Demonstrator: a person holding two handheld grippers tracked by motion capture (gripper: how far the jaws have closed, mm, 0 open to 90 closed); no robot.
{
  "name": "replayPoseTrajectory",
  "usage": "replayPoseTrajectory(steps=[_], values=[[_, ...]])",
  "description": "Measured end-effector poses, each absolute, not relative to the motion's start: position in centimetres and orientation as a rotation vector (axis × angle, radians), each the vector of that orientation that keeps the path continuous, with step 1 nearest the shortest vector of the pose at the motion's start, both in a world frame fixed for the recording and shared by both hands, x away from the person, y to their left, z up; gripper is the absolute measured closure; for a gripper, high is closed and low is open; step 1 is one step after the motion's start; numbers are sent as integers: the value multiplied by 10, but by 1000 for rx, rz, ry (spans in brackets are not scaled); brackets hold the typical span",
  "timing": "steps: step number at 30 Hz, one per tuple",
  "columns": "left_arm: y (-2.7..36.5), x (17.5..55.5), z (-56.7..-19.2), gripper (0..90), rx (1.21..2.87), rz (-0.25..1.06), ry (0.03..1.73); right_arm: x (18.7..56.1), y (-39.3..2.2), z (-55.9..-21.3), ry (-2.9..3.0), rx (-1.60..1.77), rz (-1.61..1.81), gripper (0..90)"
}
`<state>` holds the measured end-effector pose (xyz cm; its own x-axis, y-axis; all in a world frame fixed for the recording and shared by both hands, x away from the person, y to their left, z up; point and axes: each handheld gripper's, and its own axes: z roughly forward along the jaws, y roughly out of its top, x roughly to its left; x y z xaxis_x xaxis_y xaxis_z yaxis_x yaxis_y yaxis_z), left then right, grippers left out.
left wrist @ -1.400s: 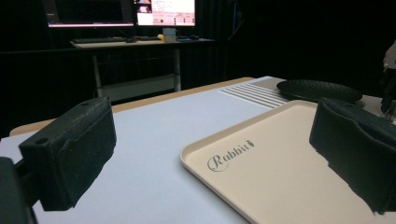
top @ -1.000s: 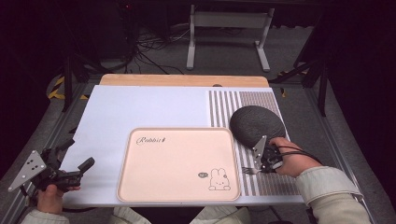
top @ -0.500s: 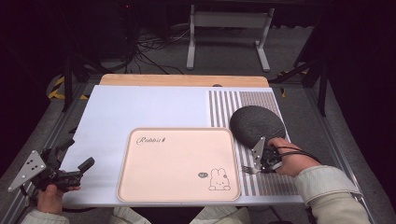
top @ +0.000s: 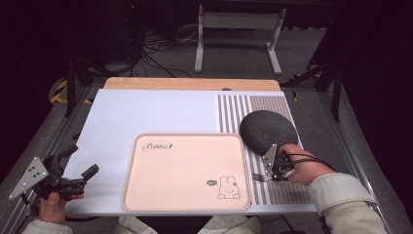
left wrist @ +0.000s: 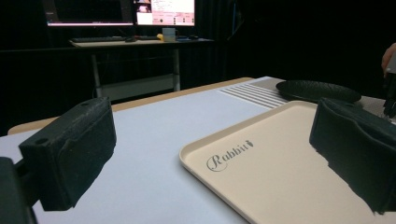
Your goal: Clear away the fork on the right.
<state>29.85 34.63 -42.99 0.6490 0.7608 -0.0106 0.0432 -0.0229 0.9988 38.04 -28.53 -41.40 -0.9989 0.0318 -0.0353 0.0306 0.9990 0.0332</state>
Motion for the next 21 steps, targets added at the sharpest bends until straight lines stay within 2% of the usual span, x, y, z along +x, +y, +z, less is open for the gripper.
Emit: replayPoseTrajectory(steps=[10,21], values=[[347,299,-430,14,1509,654,703,379,-288,-412,3074,63,90,865],[346,299,-430,15,1506,650,698,375,-302,-382,2990,203,332,865]])
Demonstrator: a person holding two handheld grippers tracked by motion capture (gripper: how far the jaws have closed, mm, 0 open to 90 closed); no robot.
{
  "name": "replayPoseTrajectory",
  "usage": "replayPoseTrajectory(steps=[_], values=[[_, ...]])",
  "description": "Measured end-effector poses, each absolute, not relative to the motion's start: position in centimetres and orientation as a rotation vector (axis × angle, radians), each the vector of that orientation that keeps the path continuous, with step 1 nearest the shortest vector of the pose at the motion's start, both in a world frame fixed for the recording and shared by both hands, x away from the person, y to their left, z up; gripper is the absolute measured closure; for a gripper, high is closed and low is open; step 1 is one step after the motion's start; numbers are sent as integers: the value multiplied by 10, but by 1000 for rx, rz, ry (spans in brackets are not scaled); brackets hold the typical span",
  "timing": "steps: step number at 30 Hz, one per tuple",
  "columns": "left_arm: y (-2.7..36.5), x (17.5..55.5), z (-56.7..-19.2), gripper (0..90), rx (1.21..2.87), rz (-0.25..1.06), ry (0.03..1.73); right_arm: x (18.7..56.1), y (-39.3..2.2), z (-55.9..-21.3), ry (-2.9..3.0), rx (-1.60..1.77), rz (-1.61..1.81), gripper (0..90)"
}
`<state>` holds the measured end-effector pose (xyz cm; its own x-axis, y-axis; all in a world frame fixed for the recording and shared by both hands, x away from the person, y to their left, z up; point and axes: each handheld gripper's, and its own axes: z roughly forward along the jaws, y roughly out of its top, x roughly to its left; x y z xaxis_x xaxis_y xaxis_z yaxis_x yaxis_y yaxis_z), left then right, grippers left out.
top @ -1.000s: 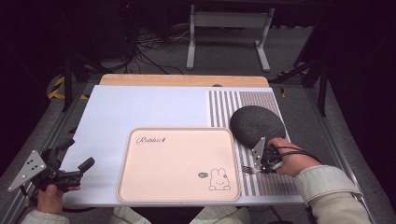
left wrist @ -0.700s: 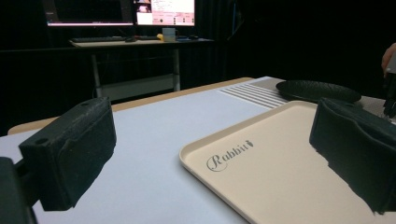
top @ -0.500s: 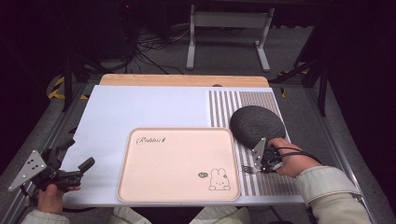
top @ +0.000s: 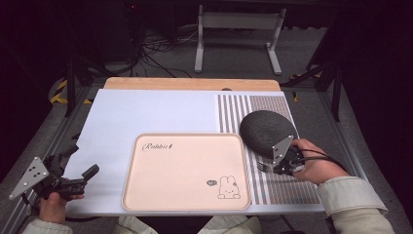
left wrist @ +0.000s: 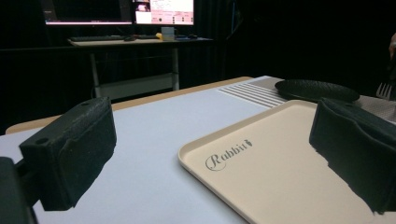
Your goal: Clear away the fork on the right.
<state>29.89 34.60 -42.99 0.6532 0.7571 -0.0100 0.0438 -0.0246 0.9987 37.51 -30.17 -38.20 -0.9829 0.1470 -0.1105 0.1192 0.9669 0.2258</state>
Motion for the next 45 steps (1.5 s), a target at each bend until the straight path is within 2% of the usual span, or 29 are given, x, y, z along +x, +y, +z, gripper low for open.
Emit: replayPoseTrajectory(steps=[22,45], values=[[346,299,-430,14,1502,649,698,364,-311,-345,2828,397,768,864],[346,299,-430,20,1509,642,688,359,-261,-318,2734,686,978,866]])
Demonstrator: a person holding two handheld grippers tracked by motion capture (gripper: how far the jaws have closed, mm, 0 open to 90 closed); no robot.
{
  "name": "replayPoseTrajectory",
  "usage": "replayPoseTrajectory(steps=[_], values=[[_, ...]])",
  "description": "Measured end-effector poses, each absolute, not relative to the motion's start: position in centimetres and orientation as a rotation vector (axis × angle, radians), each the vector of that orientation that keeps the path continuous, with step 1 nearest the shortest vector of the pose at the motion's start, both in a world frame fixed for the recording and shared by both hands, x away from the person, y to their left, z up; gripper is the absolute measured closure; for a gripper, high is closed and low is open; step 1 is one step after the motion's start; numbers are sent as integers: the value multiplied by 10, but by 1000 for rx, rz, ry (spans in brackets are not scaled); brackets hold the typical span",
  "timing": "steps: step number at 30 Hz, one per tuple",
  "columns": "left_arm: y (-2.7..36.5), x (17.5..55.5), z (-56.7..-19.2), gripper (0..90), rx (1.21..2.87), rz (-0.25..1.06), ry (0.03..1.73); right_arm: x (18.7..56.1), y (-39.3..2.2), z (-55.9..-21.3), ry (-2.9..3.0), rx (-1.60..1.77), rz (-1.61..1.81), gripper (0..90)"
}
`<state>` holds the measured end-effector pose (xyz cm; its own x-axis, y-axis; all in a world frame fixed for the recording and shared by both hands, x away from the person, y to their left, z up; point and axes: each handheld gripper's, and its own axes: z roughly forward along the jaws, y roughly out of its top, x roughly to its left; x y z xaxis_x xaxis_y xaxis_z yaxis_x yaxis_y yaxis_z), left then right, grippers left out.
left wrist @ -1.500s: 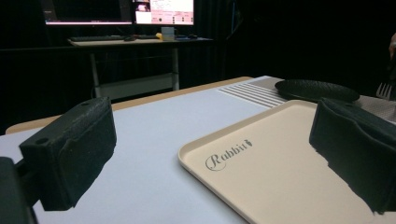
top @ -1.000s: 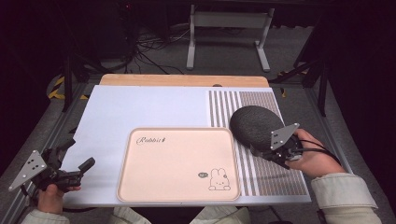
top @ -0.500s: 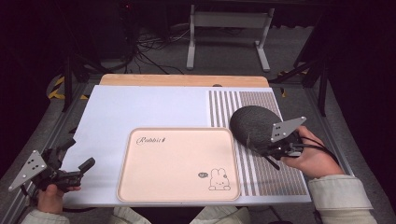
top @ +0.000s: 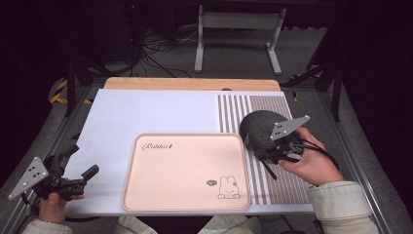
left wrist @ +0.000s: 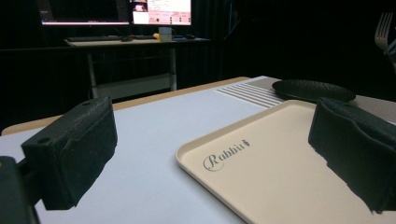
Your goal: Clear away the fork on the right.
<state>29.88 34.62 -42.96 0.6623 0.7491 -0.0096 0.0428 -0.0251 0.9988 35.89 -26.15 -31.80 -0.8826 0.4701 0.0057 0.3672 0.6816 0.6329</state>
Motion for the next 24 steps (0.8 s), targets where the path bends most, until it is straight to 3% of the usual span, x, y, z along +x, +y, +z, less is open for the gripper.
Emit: replayPoseTrajectory(steps=[24], values=[[347,299,-429,21,1510,637,688,366,-192,-317,2700,912,995,866]])
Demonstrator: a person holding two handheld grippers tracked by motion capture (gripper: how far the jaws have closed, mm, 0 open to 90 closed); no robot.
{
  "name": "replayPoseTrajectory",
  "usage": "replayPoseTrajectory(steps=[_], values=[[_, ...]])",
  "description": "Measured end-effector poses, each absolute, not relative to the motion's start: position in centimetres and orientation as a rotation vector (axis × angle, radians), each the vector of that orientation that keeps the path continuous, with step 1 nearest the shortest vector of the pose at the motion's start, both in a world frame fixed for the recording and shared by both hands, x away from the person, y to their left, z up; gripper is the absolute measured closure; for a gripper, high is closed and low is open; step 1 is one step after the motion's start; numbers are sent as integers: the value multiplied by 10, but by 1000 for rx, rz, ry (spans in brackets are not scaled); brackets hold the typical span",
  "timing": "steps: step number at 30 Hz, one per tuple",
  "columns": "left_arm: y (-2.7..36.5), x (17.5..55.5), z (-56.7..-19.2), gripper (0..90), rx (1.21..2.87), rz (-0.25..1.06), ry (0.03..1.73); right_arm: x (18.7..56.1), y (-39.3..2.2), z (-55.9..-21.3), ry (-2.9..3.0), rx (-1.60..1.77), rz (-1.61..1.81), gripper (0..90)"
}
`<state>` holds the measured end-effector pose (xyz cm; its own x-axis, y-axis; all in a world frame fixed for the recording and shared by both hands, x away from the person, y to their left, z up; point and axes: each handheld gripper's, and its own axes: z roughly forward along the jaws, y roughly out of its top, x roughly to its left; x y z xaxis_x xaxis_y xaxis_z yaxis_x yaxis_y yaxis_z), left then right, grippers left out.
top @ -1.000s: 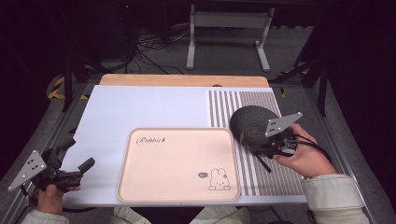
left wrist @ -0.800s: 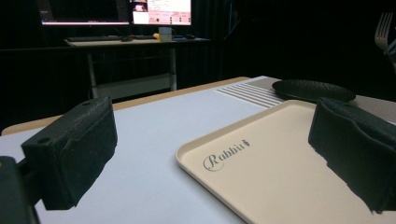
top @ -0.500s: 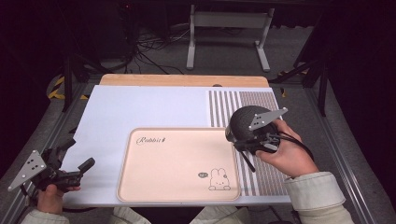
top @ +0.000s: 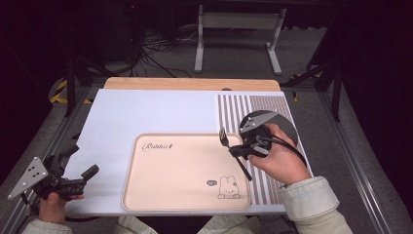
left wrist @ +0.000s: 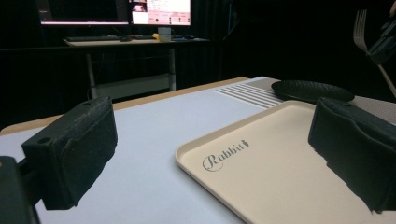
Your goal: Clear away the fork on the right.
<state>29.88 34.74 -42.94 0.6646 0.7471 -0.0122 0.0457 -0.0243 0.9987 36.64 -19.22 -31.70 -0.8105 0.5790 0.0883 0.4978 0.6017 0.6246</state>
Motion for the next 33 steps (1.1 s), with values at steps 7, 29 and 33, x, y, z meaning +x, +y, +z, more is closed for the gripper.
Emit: replayPoseTrajectory(steps=[7,29,33], values=[[347,299,-429,22,1510,636,686,370,-181,-323,2711,945,958,866],[347,299,-429,23,1516,629,679,380,-162,-360,2708,1230,841,866],[347,299,-429,23,1514,630,679,382,-160,-367,2716,1257,822,865]])
